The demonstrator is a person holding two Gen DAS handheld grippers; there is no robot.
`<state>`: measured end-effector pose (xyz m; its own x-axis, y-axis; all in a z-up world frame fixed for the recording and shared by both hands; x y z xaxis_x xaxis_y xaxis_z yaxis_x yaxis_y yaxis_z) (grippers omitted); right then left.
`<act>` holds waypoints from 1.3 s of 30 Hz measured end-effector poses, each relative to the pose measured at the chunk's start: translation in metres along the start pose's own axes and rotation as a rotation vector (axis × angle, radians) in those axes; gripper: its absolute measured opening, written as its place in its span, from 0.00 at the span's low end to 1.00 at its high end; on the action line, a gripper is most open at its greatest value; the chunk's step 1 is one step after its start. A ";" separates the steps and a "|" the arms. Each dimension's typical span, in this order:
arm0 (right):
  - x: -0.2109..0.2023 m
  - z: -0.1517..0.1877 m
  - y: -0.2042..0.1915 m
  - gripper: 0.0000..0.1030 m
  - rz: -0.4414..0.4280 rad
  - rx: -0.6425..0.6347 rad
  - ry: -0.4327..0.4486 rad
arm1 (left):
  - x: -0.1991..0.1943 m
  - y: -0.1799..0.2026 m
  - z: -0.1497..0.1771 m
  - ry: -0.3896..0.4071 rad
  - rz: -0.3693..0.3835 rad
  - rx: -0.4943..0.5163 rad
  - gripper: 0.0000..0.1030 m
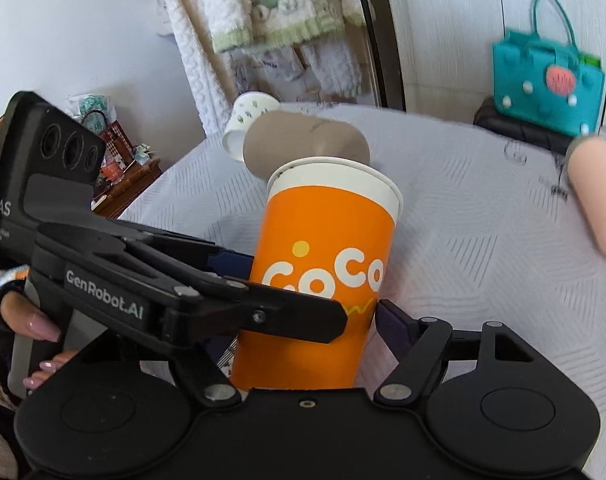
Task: Flip cup upright
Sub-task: 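Rotate the right tool to turn the orange cup mouth-up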
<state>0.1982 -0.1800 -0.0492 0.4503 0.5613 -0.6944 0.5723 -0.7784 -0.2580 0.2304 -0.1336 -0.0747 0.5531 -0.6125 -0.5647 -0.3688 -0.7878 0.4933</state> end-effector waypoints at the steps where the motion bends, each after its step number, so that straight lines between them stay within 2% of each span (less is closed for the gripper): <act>1: -0.002 -0.001 -0.001 0.76 0.012 -0.024 0.020 | -0.002 0.002 -0.003 0.020 -0.003 0.019 0.79; 6: -0.010 -0.014 0.007 0.76 0.080 -0.116 0.123 | -0.013 0.017 -0.025 0.134 -0.028 0.151 0.74; 8: -0.015 -0.023 0.014 0.75 0.132 -0.128 0.196 | -0.011 0.024 -0.031 0.143 -0.030 0.235 0.72; 11: -0.018 -0.033 0.022 0.75 0.163 -0.146 0.261 | -0.007 0.032 -0.045 0.163 -0.036 0.297 0.72; 19: -0.014 -0.060 0.041 0.75 0.246 -0.238 0.392 | 0.011 0.042 -0.078 0.231 -0.083 0.416 0.71; 23: 0.002 -0.066 0.064 0.76 0.356 -0.233 0.361 | 0.033 0.054 -0.091 0.220 -0.066 0.540 0.72; 26: 0.011 -0.070 0.084 0.75 0.306 -0.142 0.311 | 0.053 0.048 -0.098 0.144 -0.060 0.504 0.72; 28: 0.012 -0.070 0.091 0.75 0.276 -0.100 0.321 | 0.056 0.046 -0.103 0.150 -0.039 0.487 0.72; 31: 0.013 -0.070 0.093 0.75 0.266 -0.105 0.342 | 0.057 0.043 -0.103 0.163 -0.019 0.467 0.72; 35: 0.015 -0.068 0.093 0.75 0.256 -0.121 0.342 | 0.059 0.044 -0.097 0.177 -0.040 0.497 0.71; 39: 0.014 -0.065 0.095 0.76 0.248 -0.110 0.335 | 0.063 0.046 -0.096 0.157 -0.037 0.489 0.72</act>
Point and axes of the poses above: each gripper's, at about its wrist camera, not at the fingertips, and x roughly the way its jaws point, y to its right, z to its underside, the point moved 10 cm from there along x, roughly the way its jaws point, and after that the axes turned 3 degrees about x, right-handed, at the moved point
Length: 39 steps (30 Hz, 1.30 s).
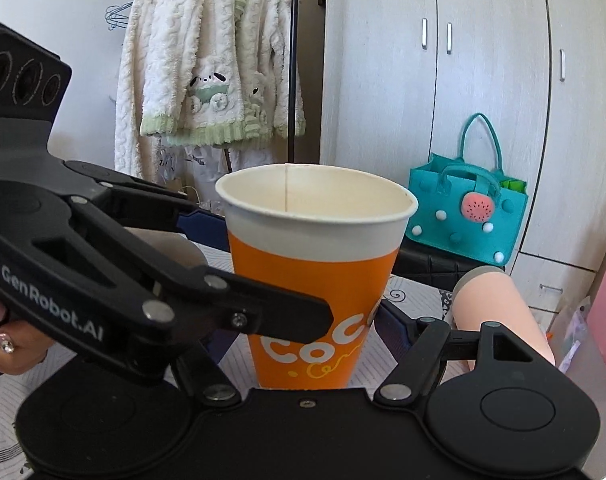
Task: Flip cup upright
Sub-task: 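Rotate the right tool to turn the orange cup mouth-up, then lower the upright orange cup onto the table and open the right gripper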
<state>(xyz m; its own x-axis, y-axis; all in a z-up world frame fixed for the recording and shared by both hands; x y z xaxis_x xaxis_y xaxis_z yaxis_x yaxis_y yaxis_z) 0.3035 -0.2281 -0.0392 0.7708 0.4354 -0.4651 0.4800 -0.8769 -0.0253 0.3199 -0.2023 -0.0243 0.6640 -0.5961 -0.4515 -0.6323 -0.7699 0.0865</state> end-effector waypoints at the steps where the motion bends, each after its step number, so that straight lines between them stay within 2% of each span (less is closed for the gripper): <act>1: 0.000 0.000 0.000 0.77 -0.002 0.006 -0.007 | 0.000 0.001 0.000 -0.005 0.004 -0.001 0.74; 3: 0.000 0.002 0.003 0.88 0.014 0.028 -0.031 | -0.003 0.001 0.001 -0.004 0.009 0.000 0.75; 6: -0.006 0.003 -0.001 0.89 0.008 0.013 -0.022 | -0.010 -0.001 0.003 0.007 -0.001 0.004 0.82; 11: -0.013 0.004 -0.007 0.90 0.031 -0.021 -0.019 | -0.027 -0.004 0.006 0.030 -0.014 -0.020 0.82; 14: -0.022 0.007 -0.008 0.90 0.049 0.002 -0.028 | -0.041 -0.002 0.010 0.035 -0.013 -0.023 0.82; 16: -0.030 0.011 -0.010 0.90 0.095 0.022 -0.048 | -0.057 0.002 0.013 0.055 -0.002 -0.030 0.82; 18: -0.045 0.016 -0.018 0.90 0.103 0.032 -0.033 | -0.072 0.001 0.018 0.063 -0.013 -0.047 0.82; 22: -0.075 0.018 -0.038 0.90 0.139 0.021 0.020 | -0.104 0.000 0.026 0.069 -0.082 -0.074 0.82; 24: -0.091 0.013 -0.049 0.91 0.147 0.019 0.055 | -0.118 -0.002 0.031 0.047 -0.135 -0.099 0.82; 29: -0.128 0.004 -0.075 0.91 0.148 0.038 0.127 | -0.155 0.002 0.037 0.057 -0.201 -0.136 0.82; 39: -0.164 0.011 -0.098 0.91 0.245 0.071 0.187 | -0.216 0.015 0.063 0.082 -0.411 -0.138 0.87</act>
Point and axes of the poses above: each gripper's, at about its wrist camera, not at the fingertips, and x roughly the way its jaws point, y to its right, z to its underside, the point moved 10 cm from there along x, roughly the way its jaws point, and after that the axes turned 3 degrees about x, right-handed, at the moved point
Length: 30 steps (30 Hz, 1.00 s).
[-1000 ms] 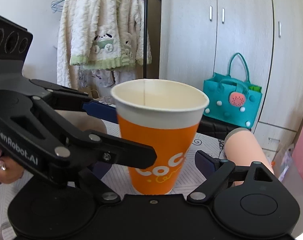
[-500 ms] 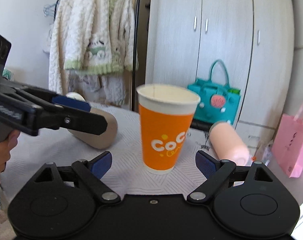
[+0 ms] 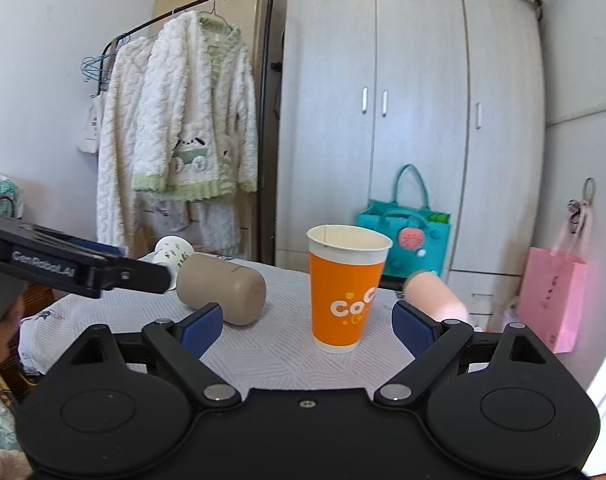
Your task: Flip cup upright
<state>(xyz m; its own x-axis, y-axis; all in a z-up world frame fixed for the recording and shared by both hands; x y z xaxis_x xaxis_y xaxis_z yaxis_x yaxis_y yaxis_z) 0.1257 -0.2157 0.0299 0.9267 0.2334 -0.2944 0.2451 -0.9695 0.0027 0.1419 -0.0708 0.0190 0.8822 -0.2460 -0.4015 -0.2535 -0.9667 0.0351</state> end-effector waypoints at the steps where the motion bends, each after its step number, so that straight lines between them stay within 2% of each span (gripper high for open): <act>1: -0.003 0.001 0.000 0.91 0.007 0.008 0.003 | -0.004 0.000 0.003 -0.003 -0.011 -0.003 0.87; 7: -0.016 0.008 0.005 0.93 0.059 0.040 0.017 | -0.016 -0.002 0.016 -0.031 -0.014 -0.046 0.88; 8: -0.017 0.009 0.005 0.99 0.064 0.043 0.018 | -0.018 -0.002 0.018 -0.031 -0.019 -0.047 0.89; 9: -0.018 0.011 0.005 1.00 0.066 0.045 0.019 | -0.019 -0.002 0.019 -0.031 -0.022 -0.046 0.92; 12: -0.018 0.015 0.003 1.00 0.080 0.053 0.005 | -0.024 -0.001 0.022 -0.010 -0.021 -0.059 1.00; 18: -0.016 0.025 0.002 1.00 0.096 0.064 -0.023 | -0.021 -0.005 0.027 -0.022 -0.020 -0.090 1.00; 30: -0.016 0.028 0.002 1.00 0.170 0.047 -0.031 | -0.012 -0.025 0.039 -0.058 -0.166 -0.067 1.00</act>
Point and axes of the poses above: each gripper's, at about its wrist camera, not at the fingertips, and x roughly the way its jaws point, y to its right, z to its underside, the point moved 10 cm from there along x, roughly the way its jaws point, and after that the axes turned 3 degrees about x, right-handed, at the moved point
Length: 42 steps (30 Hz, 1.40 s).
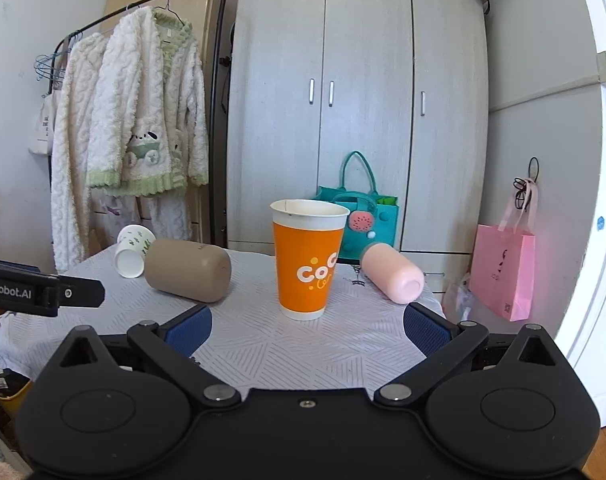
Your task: Flip cup upright
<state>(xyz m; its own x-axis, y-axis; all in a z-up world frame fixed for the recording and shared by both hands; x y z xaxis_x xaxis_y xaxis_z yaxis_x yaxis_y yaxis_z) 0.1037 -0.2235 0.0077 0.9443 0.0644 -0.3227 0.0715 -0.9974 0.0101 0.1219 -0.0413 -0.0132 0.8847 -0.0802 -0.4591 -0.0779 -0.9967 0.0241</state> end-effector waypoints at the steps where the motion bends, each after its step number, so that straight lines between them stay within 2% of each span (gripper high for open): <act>1: 0.001 0.001 0.000 1.00 0.006 0.001 -0.003 | 0.001 -0.001 0.001 -0.005 -0.015 0.002 1.00; 4: 0.002 0.003 0.001 1.00 0.024 0.003 -0.013 | 0.002 -0.003 0.004 -0.019 -0.042 0.015 1.00; 10: 0.002 0.006 -0.001 1.00 0.049 0.012 -0.023 | -0.002 -0.003 0.009 -0.022 -0.025 0.010 1.00; 24: -0.004 0.014 0.005 1.00 0.117 0.038 -0.044 | -0.003 -0.006 0.013 -0.023 -0.039 0.010 1.00; 30: -0.004 0.015 0.005 1.00 0.114 0.043 -0.053 | 0.007 -0.008 0.019 -0.063 -0.045 0.008 1.00; 42: -0.004 0.018 0.003 1.00 0.119 0.045 -0.054 | 0.009 -0.011 0.020 -0.083 -0.060 -0.006 1.00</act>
<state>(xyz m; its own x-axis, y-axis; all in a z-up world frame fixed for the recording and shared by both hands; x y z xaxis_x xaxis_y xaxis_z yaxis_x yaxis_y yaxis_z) 0.0946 -0.2278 -0.0077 0.9265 -0.0555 -0.3723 -0.0562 -0.9984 0.0091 0.1214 -0.0308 -0.0351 0.8466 -0.0196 -0.5319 -0.0231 -0.9997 0.0000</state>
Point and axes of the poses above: each gripper's, at about its wrist camera, not at the fingertips, and x roughly the way its jaws point, y to its right, z to its underside, the point moved 10 cm from there along x, roughly the way its jaws point, and after that the axes turned 3 degrees about x, right-handed, at the moved point
